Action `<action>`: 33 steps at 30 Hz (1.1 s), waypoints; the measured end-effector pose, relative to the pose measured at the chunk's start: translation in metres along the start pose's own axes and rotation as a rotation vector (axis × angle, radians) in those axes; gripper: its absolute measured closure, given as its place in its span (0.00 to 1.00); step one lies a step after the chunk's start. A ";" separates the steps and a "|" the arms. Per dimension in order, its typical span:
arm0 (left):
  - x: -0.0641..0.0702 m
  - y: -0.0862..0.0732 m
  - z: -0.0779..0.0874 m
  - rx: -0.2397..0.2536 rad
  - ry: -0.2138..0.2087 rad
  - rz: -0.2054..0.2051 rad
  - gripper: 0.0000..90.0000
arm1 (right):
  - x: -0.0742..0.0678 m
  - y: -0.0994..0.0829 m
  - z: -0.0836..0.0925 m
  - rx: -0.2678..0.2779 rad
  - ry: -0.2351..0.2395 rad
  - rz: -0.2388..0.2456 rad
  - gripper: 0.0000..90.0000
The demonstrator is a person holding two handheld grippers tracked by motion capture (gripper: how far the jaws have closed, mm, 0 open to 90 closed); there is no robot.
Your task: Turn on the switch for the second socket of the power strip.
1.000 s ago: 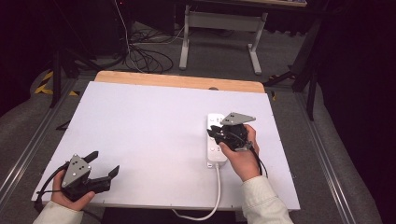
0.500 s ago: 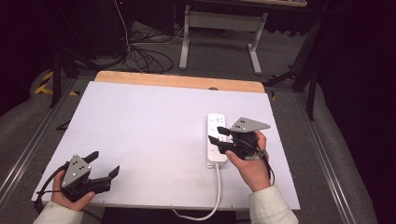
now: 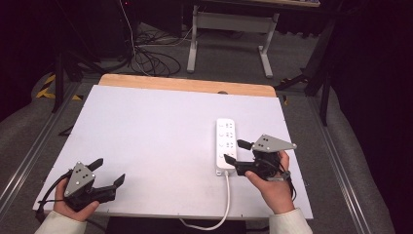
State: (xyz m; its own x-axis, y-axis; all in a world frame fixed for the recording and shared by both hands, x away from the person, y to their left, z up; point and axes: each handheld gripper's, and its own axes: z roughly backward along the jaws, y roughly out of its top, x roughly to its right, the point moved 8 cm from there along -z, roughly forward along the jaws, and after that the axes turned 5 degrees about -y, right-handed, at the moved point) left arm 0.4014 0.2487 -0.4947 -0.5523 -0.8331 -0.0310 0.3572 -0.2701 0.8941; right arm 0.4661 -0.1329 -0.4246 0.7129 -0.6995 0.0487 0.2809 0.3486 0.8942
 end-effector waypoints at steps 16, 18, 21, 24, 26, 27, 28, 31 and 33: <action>0.002 0.001 0.003 -0.007 -0.016 0.011 0.15 | -0.001 -0.043 0.018 0.006 0.025 -0.055 0.24; 0.004 0.000 0.004 -0.009 -0.023 0.009 0.15 | 0.001 -0.050 0.019 0.000 0.020 -0.058 0.24; 0.005 0.001 0.006 -0.008 -0.028 0.000 0.15 | 0.004 -0.059 0.021 0.000 0.010 -0.056 0.24; 0.008 0.000 0.008 -0.006 -0.037 -0.001 0.15 | 0.007 -0.070 0.022 -0.007 0.002 -0.049 0.24; 0.009 -0.001 0.010 -0.009 -0.034 -0.012 0.15 | 0.009 -0.077 0.022 -0.016 0.003 -0.055 0.23; 0.010 -0.001 0.010 -0.007 -0.037 -0.010 0.15 | 0.010 -0.080 0.022 -0.019 0.003 -0.052 0.23; 0.010 -0.002 0.011 -0.005 -0.034 -0.012 0.15 | 0.011 -0.083 0.022 -0.023 0.003 -0.055 0.22; 0.010 -0.003 0.013 -0.001 -0.036 -0.018 0.14 | 0.013 -0.091 0.024 -0.029 0.000 -0.050 0.22; 0.010 -0.004 0.014 -0.004 -0.036 -0.019 0.14 | 0.014 -0.096 0.024 -0.032 0.002 -0.056 0.21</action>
State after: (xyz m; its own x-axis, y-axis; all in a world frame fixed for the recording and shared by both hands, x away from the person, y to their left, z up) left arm 0.3845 0.2483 -0.4922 -0.5861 -0.8097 -0.0315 0.3496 -0.2877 0.8916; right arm 0.4338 -0.1916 -0.4988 0.6965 -0.7175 -0.0019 0.3409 0.3287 0.8808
